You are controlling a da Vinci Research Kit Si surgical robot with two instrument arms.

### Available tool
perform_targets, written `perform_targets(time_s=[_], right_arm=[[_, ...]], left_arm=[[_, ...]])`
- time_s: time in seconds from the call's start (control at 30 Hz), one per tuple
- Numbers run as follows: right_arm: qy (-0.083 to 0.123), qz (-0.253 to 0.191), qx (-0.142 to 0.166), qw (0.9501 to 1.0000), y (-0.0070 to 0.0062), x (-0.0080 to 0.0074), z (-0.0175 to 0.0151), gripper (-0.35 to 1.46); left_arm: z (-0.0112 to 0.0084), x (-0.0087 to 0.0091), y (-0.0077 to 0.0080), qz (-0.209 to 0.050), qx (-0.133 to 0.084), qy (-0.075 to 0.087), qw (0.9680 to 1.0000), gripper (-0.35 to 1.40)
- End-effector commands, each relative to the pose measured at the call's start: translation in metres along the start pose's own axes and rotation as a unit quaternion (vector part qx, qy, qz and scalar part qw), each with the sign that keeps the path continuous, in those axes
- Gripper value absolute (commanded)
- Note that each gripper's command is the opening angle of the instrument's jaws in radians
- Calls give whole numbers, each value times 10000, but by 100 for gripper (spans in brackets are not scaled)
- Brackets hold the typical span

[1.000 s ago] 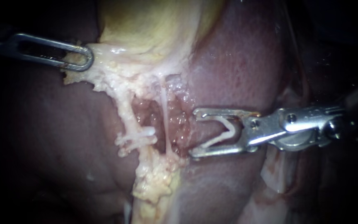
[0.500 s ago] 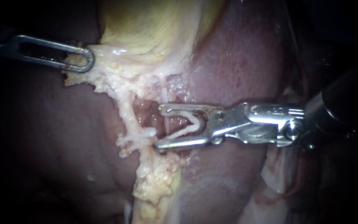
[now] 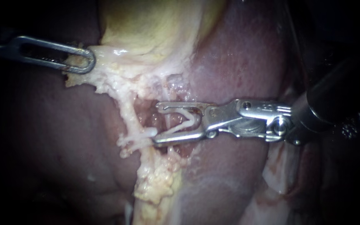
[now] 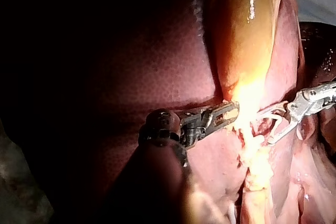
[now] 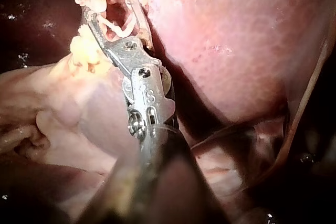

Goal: Clipping third clip left tube

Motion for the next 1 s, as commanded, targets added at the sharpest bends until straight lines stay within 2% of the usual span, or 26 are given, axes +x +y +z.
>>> perform_targets(time_s=[0.03, 0.27, 0.43, 0.57, 0.83, 1.0], right_arm=[[1, -3, -14, 10000, 0, 0, 1, 49], [19, -42, 306, 9995, 6, 4, 17, 46], [245, -93, 517, 9983, 9, 9, 35, 46], [248, -64, 522, 9983, 9, 13, 48, 46], [396, 147, 508, 9978, 8, 21, 71, 47], [630, 361, 519, 9960, 5, 27, 82, 48]], left_arm=[[0, 0, 0, 1, 1, -1, 10000, -35], [1, 0, 0, 2, 3, 1, 10000, -35], [1, -1, 0, 3, 14, 13, 10000, -35], [2, -1, 0, 4, 18, 16, 10000, -35], [3, -2, -1, 4, 12, 9, 10000, -35], [4, -2, -1, 4, 13, 10, 10000, -35]])
